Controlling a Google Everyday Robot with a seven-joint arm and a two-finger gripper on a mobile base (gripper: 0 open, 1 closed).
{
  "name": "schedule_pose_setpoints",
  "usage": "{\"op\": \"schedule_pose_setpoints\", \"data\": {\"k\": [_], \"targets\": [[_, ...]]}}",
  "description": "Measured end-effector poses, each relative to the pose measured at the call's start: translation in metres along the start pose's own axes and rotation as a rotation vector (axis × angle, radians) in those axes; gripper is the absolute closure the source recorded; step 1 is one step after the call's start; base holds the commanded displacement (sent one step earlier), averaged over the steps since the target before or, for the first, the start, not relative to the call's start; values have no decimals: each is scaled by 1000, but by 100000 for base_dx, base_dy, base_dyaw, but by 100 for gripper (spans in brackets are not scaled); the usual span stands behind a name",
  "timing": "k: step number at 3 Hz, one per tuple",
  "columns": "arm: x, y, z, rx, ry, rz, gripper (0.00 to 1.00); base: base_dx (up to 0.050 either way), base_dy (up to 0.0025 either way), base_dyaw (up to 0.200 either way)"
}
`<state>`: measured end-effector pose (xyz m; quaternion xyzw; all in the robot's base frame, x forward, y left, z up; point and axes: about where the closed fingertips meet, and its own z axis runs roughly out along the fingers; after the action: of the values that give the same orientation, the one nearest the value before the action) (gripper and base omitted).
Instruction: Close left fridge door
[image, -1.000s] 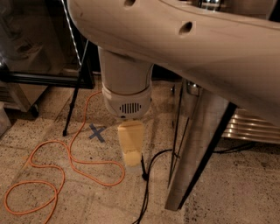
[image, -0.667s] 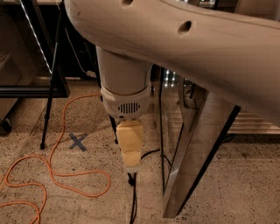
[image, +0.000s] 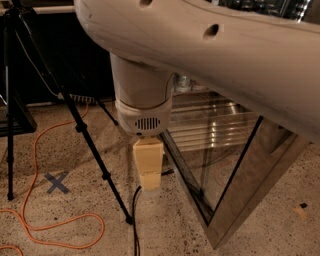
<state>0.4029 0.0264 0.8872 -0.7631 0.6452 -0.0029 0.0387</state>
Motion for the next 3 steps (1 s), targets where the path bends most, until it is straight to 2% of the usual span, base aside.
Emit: {"op": "schedule_pose_setpoints", "data": {"k": [1,2,3], "targets": [[0,0,0,0,0,0,0,0,0,0],[12,-25,-13,-11,-26,52,0,0,0,0],[10,-43,-40,48,-77,72,0,0,0,0]]}}
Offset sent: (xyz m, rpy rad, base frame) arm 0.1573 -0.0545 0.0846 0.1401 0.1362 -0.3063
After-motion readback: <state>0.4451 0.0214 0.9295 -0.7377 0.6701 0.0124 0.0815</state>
